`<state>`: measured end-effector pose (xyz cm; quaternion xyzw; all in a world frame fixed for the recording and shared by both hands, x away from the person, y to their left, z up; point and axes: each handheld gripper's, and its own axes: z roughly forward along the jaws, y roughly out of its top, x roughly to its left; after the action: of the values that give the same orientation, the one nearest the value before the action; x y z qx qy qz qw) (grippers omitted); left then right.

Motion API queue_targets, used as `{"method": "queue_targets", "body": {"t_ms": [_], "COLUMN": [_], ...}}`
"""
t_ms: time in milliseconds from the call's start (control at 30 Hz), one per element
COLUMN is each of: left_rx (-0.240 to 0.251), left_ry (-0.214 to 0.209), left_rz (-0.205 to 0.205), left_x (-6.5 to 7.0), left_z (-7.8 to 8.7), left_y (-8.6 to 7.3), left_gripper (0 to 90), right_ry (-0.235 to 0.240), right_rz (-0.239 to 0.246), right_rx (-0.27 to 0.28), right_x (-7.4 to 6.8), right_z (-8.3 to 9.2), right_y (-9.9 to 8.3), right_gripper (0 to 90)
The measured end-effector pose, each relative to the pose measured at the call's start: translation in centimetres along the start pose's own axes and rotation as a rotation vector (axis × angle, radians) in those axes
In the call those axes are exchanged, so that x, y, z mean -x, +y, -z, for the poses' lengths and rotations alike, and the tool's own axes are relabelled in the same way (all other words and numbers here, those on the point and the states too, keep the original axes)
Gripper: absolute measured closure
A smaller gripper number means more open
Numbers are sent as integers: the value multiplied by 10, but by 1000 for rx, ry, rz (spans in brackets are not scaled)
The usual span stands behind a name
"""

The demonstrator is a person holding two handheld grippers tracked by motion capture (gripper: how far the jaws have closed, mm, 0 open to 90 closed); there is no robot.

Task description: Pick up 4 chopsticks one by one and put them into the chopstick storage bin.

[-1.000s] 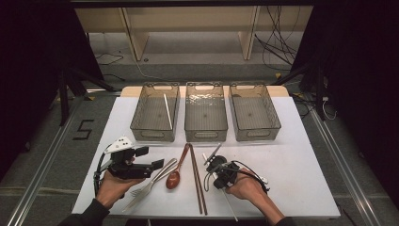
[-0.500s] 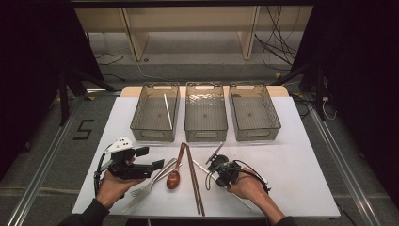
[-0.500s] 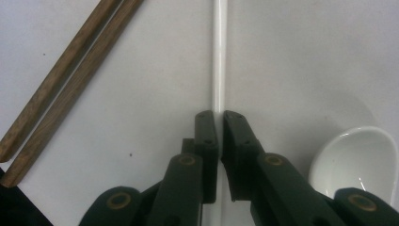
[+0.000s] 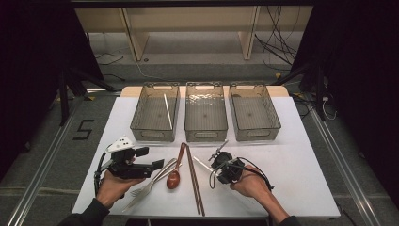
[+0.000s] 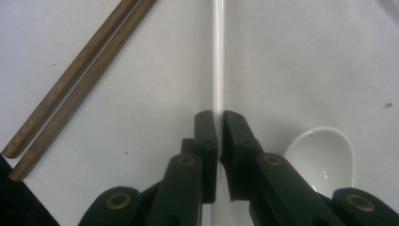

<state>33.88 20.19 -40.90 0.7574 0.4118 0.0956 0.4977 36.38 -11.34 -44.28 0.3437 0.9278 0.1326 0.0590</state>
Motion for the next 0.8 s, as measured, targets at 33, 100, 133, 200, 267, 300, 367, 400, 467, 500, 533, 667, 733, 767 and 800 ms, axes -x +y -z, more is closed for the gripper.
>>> {"method": "queue_targets", "body": {"t_ms": [33,100,133,200,267,300,367,400,467,500,533,667,733,767,800], "left_rx": [1,-1,0,1,0,-1,3,4,8,10,11,12,17,20,18], "left_ry": [0,1,2,2,-4,-8,-15,-20,-29,-33,-36,-54,-70,-78,-82], "left_rz": [1,3,4,6,13,11,14,18,29,34,37,47,63,72,77], "left_x": [0,-1,-1,-1,0,0,1,1,2,3,3,8,10,11,12], "left_z": [0,0,0,0,-1,-1,-2,-2,-3,-4,-4,-8,-11,-12,-14], "left_y": [0,0,0,0,0,0,1,1,1,1,2,3,5,5,6], "left_gripper": [168,168,168,168,168,168,168,168,168,168,168,168,167,168,168], "right_ry": [-4,-2,0,6,3,1,-2,-1,0,-6,-6,5,13,12,17], "right_rz": [-2,-4,-9,-12,-13,-15,-16,-16,-15,-14,-17,-19,-12,-4,-7], "right_rx": [10,20,30,49,72,87,116,136,165,179,198,244,255,259,260], "right_x": [1,2,2,3,3,3,3,3,3,2,2,0,-1,-1,-2], "right_z": [1,4,5,9,13,15,19,21,25,27,29,36,37,38,38], "right_y": [0,0,0,0,0,0,1,1,1,2,2,3,4,4,4], "right_gripper": [856,856,856,856,855,855,855,855,855,855,855,855,855,855,855]}}
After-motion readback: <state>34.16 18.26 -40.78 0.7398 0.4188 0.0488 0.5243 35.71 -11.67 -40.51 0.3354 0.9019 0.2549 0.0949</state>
